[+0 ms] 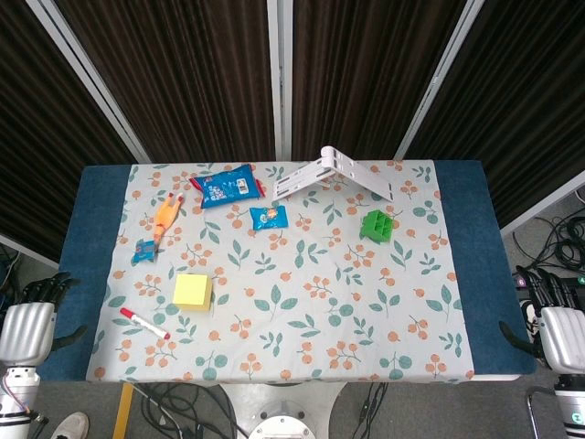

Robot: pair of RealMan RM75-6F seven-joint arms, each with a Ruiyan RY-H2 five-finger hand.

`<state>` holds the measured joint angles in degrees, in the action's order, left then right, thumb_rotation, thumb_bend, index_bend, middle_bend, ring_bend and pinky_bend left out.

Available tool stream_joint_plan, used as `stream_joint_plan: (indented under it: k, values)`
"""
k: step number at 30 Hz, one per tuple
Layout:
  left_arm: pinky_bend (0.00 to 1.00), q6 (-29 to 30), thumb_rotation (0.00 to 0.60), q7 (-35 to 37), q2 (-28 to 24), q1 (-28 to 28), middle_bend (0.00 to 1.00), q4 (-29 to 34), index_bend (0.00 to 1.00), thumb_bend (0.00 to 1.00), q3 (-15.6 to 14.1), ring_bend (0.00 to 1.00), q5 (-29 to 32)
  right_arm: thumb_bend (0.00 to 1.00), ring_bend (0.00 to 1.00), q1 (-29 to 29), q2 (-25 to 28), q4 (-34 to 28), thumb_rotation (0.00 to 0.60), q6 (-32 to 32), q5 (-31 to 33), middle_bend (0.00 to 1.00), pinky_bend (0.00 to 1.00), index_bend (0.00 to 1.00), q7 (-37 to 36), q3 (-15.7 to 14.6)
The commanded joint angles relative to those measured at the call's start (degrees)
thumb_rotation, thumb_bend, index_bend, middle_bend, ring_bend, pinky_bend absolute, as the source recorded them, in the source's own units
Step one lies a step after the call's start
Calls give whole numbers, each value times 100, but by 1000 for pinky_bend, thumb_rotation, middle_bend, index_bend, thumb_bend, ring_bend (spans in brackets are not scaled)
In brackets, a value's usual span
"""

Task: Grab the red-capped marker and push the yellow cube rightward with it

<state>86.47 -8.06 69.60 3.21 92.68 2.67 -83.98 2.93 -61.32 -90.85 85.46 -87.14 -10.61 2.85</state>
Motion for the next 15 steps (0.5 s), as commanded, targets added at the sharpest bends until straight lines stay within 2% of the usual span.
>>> stream_joint_plan:
  k: [1, 15]
  values:
    - [224, -12, 600, -3, 4, 15, 300, -6, 309, 126, 11, 232, 3, 176, 0, 5, -4, 3, 600, -15, 9, 122, 0, 0, -1, 2]
    - [224, -250, 600, 36, 35, 226, 314, -94, 309, 126, 7, 232, -133, 176, 0, 2, 29, 109, 600, 63, 50, 122, 0, 0, -86, 88]
